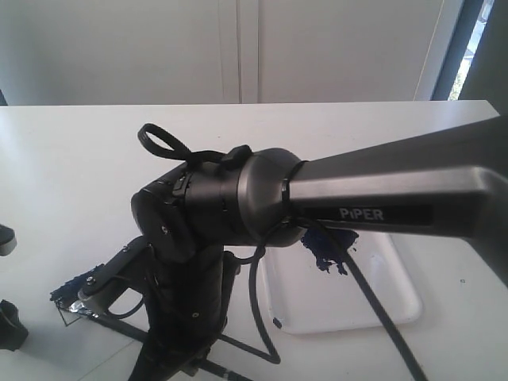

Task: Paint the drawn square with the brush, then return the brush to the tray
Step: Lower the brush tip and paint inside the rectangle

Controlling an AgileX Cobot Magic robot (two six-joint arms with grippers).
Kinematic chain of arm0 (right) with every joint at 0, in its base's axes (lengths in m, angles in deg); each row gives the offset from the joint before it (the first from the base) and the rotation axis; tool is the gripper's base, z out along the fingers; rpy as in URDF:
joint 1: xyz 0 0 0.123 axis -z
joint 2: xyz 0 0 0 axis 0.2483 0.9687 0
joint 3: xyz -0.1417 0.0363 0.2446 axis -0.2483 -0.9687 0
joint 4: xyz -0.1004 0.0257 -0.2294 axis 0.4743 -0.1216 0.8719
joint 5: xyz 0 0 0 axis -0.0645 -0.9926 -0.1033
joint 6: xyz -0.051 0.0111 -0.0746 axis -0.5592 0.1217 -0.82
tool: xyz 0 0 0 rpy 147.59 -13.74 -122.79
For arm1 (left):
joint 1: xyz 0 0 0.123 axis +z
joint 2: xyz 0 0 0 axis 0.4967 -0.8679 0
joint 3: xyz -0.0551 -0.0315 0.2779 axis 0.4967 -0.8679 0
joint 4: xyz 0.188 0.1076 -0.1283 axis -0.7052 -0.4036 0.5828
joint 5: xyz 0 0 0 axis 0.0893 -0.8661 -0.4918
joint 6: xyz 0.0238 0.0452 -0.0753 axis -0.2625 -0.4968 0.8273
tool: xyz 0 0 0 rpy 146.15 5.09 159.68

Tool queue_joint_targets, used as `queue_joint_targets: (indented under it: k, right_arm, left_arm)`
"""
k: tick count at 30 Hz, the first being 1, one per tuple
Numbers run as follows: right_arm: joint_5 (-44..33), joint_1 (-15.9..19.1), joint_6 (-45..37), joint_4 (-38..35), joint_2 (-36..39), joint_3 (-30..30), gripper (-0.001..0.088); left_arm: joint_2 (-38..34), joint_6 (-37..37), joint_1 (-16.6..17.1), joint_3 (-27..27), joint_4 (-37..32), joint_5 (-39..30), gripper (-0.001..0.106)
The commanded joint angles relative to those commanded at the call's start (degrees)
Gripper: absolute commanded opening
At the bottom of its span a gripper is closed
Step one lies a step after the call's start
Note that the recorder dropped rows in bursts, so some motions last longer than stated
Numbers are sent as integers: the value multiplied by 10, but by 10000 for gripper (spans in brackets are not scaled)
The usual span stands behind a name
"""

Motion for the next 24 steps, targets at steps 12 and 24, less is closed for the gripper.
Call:
queue_joint_targets:
  k: [12,24]
  right_arm:
    - [-13,0,50,58,0,0,0]
    - [-24,0,78,93,0,0,0]
  left_arm:
    - [0,0,0,0,0,0,596]
    - [0,0,0,0,2,0,596]
